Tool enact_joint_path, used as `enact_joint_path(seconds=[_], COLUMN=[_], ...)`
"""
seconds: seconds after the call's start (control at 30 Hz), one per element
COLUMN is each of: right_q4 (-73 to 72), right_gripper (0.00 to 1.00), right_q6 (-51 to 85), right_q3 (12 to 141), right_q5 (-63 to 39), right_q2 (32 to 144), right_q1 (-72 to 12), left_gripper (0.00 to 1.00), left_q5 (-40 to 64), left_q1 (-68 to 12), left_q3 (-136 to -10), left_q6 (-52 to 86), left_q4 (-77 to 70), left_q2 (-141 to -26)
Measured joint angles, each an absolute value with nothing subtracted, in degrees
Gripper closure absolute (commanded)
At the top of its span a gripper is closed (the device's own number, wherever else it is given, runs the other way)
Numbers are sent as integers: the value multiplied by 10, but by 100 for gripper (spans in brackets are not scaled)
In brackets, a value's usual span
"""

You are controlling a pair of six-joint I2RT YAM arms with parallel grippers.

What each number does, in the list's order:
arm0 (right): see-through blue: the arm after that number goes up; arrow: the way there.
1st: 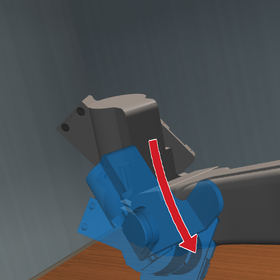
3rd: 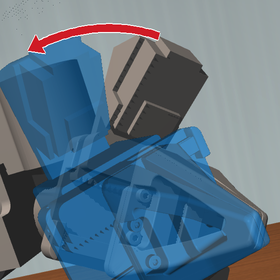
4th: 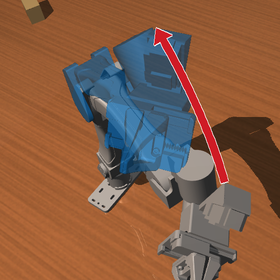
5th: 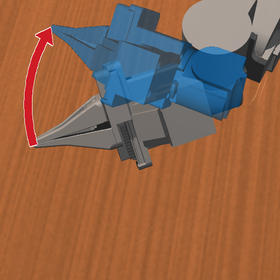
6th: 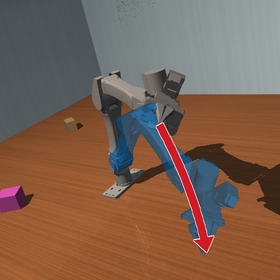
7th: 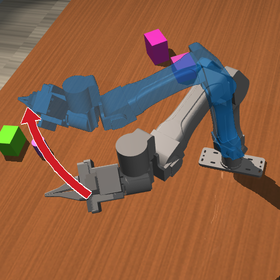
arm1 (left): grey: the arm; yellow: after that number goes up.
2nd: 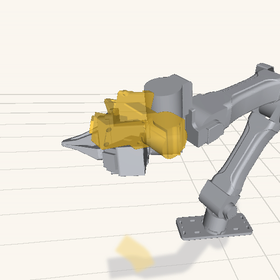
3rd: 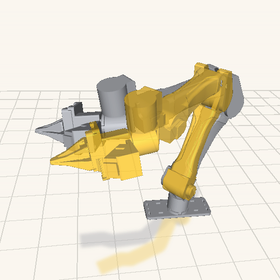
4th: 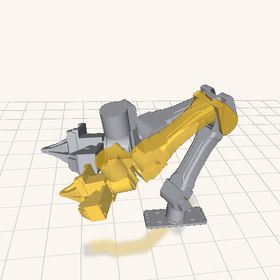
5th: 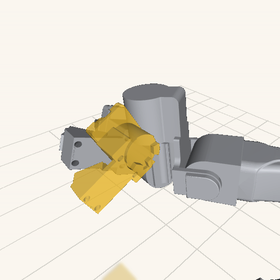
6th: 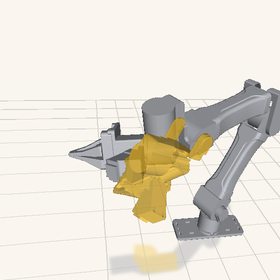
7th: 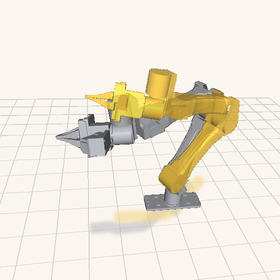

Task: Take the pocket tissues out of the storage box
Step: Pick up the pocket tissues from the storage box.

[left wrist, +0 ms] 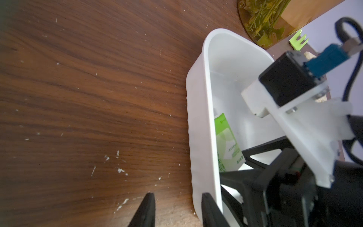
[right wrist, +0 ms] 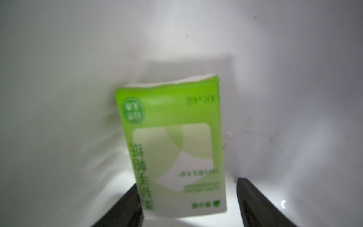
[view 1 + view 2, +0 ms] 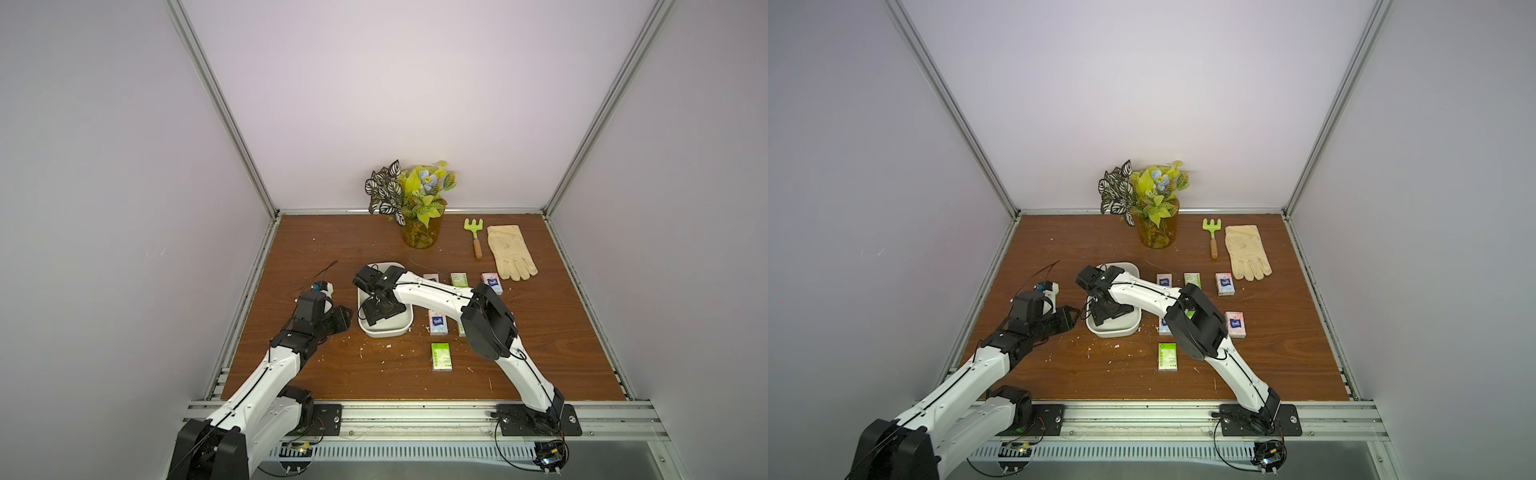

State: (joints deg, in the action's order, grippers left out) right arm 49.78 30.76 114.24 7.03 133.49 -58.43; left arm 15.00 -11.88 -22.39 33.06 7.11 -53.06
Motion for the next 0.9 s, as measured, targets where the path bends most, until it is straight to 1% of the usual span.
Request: enact_joint_path(seconds=[0.1, 0.3, 0.4, 0.5, 0.6, 0.73, 0.9], right_q4=[492, 483, 479, 475, 470, 461, 461], right_gripper=[16, 17, 24, 34, 40, 41, 42], right_q6=[298, 280, 274, 270, 267, 268, 270], right_q3=[1166, 1171, 1171, 1171, 1171, 1166, 1140], right_q5=[73, 80, 90, 97, 103, 104, 105], right_q2=[1347, 1360, 1365, 1365, 1365, 1362, 1331], right_q1=[-584, -584, -584, -584, -584, -584, -584], left_gripper=[64, 64, 64, 63, 60, 55, 52], left_q5=[150, 150, 150, 151, 152, 152, 152], left_q1=[-119, -119, -119, -119, -119, -119, -119], left_q3=[-224, -224, -224, -224, -225, -246, -303], left_q6=[331, 331, 331, 330, 328, 324, 315], left_q4=[71, 71, 71, 71, 74, 92, 105], left_q2=[-531, -531, -531, -531, -531, -531, -531])
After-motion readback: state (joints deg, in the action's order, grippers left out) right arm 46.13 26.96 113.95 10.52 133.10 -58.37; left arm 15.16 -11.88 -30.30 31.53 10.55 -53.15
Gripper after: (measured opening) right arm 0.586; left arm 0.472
